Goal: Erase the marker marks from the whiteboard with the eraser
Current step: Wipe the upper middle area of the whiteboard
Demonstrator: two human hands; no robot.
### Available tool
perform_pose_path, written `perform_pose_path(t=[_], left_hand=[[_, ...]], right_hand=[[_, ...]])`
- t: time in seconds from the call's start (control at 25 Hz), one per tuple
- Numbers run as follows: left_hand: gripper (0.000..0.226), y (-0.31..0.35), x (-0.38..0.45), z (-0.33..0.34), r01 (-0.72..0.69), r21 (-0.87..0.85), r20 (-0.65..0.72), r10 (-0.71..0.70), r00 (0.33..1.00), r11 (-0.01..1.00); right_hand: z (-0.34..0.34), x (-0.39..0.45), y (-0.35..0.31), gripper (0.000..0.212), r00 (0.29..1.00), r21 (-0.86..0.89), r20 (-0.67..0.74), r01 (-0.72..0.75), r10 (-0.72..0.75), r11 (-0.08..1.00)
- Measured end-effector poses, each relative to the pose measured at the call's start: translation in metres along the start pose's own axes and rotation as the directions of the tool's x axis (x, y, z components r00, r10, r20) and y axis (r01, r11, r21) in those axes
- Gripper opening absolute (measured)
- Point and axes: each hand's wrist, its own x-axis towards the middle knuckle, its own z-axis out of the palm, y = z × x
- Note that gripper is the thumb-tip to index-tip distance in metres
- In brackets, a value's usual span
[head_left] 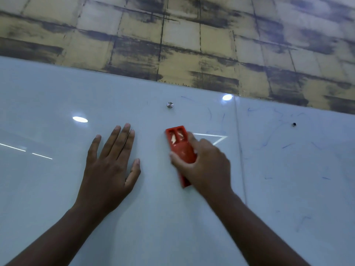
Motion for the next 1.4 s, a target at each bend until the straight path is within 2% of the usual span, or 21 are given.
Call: perform_pose_path(t=[0.2, 0.44, 0.56, 0.72, 0.88, 1.0, 1.2, 1.4], left_hand=[[0.069, 0.002, -0.001, 0.000, -0.002, -0.006, -0.006, 0.002, 1.000, 1.000], [0.070, 0.004, -0.001, 0.001, 0.012, 0.012, -0.020, -0.012, 1.000, 1.000], [0.069, 0.004, 0.000, 0.002, 0.011, 0.008, -0.032, -0.011, 0.999, 1.000], [0.067, 0.001, 0.007, -0.004, 0.015, 0.051, -0.042, -0.013, 0.999, 0.999], [0.062, 0.001, 0.028, -0.009, 0.033, 0.083, -0.062, -0.028, 0.998, 0.996], [0.064, -0.008, 0.046, -0.009, 0.065, 0.075, -0.089, -0.058, 0.994, 0.995], [0.070, -0.035, 0.050, -0.001, 0.118, 0.041, -0.081, -0.115, 0.990, 0.992], [0.069, -0.037, 0.042, 0.006, 0.110, 0.054, -0.059, -0.107, 0.993, 0.992]], right_hand=[[-0.030, 0.012, 0.071, 0.069, 0.950, 0.094, -0.139, -0.270, 0.281, 0.958], [-0.029, 0.035, 0.079, 0.066, 0.902, 0.204, -0.155, -0.371, 0.404, 0.906], [-0.020, 0.057, 0.052, 0.064, 0.915, 0.213, -0.137, -0.347, 0.380, 0.913], [-0.007, 0.061, 0.008, 0.069, 0.980, 0.141, -0.046, -0.185, 0.193, 0.973], [-0.010, 0.058, 0.005, 0.068, 0.996, 0.053, 0.039, -0.083, 0.081, 0.995], [-0.022, 0.068, 0.025, 0.075, 0.991, -0.005, 0.073, -0.111, 0.111, 0.994], [-0.037, 0.084, 0.085, 0.089, 0.959, 0.000, -0.011, -0.283, 0.283, 0.959], [-0.035, 0.097, 0.097, 0.073, 0.956, -0.079, -0.052, -0.292, 0.289, 0.953]])
